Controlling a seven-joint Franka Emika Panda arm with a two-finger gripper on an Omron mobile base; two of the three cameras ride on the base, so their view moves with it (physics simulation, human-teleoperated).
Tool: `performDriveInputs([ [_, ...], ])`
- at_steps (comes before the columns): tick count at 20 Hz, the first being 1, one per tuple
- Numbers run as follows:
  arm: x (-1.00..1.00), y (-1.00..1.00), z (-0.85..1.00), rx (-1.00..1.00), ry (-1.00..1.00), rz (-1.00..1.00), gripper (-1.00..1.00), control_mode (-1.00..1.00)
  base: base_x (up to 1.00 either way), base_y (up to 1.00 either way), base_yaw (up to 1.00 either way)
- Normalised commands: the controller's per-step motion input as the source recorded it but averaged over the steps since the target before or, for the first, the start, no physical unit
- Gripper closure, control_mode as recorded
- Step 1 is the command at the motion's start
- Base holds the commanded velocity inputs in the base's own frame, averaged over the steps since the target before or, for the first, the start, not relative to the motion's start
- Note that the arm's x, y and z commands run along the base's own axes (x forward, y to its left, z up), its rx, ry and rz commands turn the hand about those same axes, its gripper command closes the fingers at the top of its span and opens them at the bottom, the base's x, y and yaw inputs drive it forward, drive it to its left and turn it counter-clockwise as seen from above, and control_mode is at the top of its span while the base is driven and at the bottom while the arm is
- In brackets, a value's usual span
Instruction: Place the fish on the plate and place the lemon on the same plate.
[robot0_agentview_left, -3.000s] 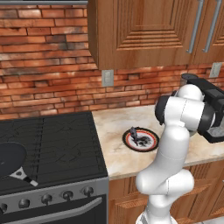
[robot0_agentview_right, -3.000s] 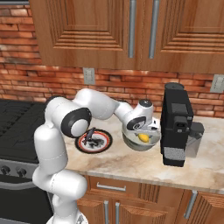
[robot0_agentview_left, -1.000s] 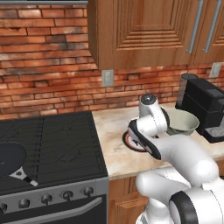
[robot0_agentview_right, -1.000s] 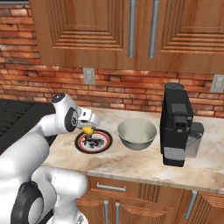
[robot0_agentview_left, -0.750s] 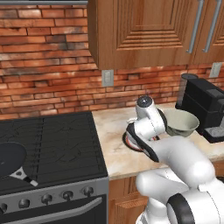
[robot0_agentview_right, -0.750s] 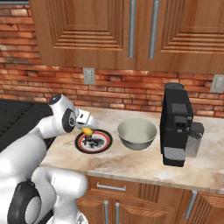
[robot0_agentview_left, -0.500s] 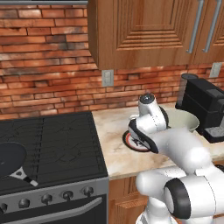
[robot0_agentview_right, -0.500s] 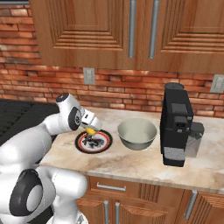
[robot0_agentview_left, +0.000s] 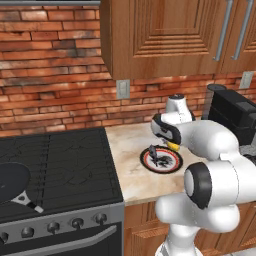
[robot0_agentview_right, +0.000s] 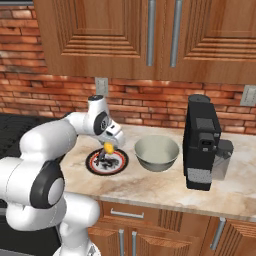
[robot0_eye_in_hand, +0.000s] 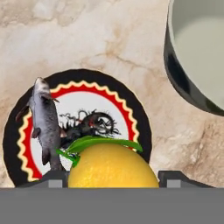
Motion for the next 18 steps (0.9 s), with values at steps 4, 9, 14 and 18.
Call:
performDriveInputs([
  [4,0.01,0.00,-0.29,0.08,0.04,0.07,1.00,-1.00,0.00,0.00,0.00],
  [9,0.10,0.18,-0.49,0.01,0.00,0.03,1.00,-1.00,0.00,0.00,0.00],
  [14,0.25,0.10,-0.62,0.00,-0.01,0.01,1.00,-1.00,0.00,0.00,0.00],
  [18,0.28,0.04,-0.36,0.00,-0.04,0.00,1.00,-1.00,0.00,0.00,0.00],
])
